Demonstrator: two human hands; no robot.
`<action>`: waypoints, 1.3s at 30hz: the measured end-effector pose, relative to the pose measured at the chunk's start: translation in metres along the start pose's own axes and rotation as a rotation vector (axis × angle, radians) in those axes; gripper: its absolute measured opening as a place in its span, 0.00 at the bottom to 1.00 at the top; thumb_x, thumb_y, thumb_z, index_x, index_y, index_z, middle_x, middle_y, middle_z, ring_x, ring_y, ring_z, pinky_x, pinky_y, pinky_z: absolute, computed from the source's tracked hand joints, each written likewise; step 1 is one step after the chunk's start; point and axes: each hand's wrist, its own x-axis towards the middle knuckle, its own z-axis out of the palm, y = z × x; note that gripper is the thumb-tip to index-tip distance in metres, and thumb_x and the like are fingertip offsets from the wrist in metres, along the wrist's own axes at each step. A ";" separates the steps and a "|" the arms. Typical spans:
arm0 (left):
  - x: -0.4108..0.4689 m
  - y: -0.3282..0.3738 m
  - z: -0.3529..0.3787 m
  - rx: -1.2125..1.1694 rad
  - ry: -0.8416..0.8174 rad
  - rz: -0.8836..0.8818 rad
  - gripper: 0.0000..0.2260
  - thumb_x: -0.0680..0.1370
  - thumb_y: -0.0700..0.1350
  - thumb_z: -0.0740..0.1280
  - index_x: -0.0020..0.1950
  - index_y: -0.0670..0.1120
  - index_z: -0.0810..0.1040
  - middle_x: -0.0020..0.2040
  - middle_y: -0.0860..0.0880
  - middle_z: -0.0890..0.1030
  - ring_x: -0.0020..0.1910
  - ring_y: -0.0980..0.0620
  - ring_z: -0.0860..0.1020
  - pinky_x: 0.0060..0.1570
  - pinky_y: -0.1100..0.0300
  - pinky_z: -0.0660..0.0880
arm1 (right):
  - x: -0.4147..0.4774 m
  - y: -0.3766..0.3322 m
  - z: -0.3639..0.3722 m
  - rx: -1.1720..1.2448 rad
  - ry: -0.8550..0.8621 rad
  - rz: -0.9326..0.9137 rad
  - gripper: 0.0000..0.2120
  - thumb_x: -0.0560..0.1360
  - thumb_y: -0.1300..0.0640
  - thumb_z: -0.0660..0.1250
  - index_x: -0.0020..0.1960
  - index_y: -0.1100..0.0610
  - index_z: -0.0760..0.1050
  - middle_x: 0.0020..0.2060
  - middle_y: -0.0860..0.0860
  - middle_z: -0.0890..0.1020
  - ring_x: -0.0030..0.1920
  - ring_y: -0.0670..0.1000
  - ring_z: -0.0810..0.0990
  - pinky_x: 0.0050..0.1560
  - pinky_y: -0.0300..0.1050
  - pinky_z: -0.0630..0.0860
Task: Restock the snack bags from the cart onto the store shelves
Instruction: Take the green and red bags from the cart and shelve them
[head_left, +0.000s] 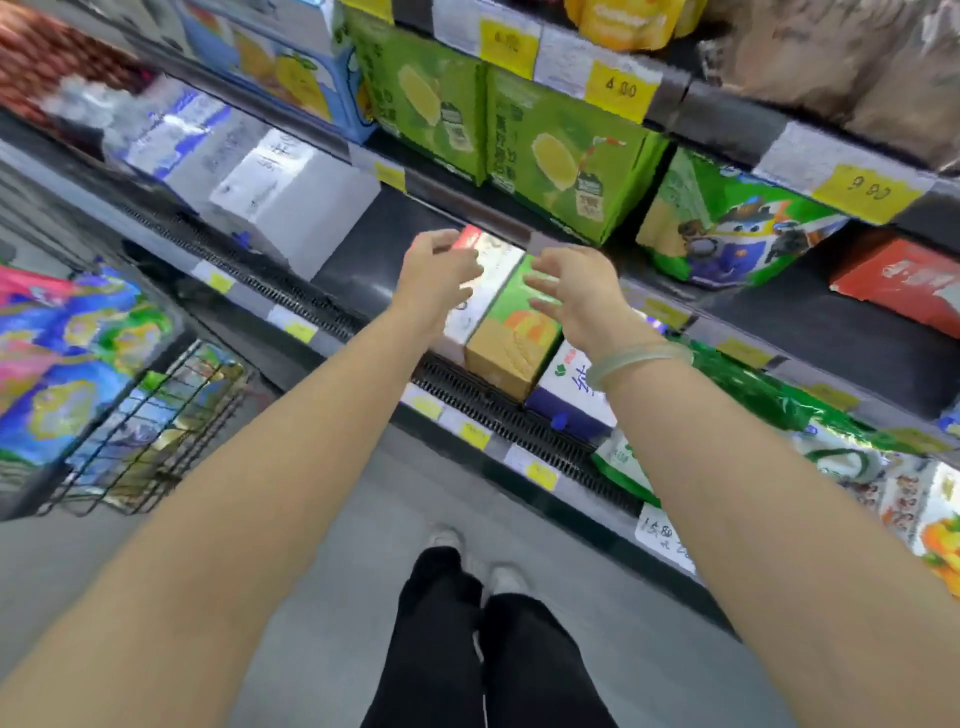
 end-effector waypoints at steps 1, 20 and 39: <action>-0.002 0.003 -0.025 -0.012 0.037 0.011 0.11 0.78 0.35 0.61 0.57 0.45 0.67 0.49 0.44 0.77 0.41 0.50 0.77 0.37 0.62 0.71 | -0.005 0.000 0.022 -0.015 -0.055 0.009 0.05 0.78 0.62 0.58 0.52 0.60 0.71 0.45 0.54 0.76 0.43 0.52 0.77 0.39 0.43 0.72; 0.010 -0.003 -0.514 -0.004 0.622 -0.143 0.12 0.76 0.29 0.60 0.46 0.46 0.70 0.45 0.48 0.76 0.38 0.55 0.74 0.28 0.69 0.69 | -0.045 0.072 0.491 -0.489 -0.699 0.190 0.11 0.80 0.59 0.55 0.62 0.59 0.68 0.59 0.60 0.75 0.53 0.55 0.78 0.58 0.53 0.73; 0.143 -0.033 -0.655 -0.147 0.976 -0.495 0.17 0.76 0.38 0.62 0.65 0.43 0.71 0.48 0.46 0.74 0.32 0.51 0.71 0.27 0.61 0.67 | 0.089 0.092 0.695 -0.746 -0.739 0.280 0.10 0.77 0.61 0.58 0.39 0.52 0.70 0.37 0.50 0.76 0.38 0.49 0.75 0.41 0.43 0.69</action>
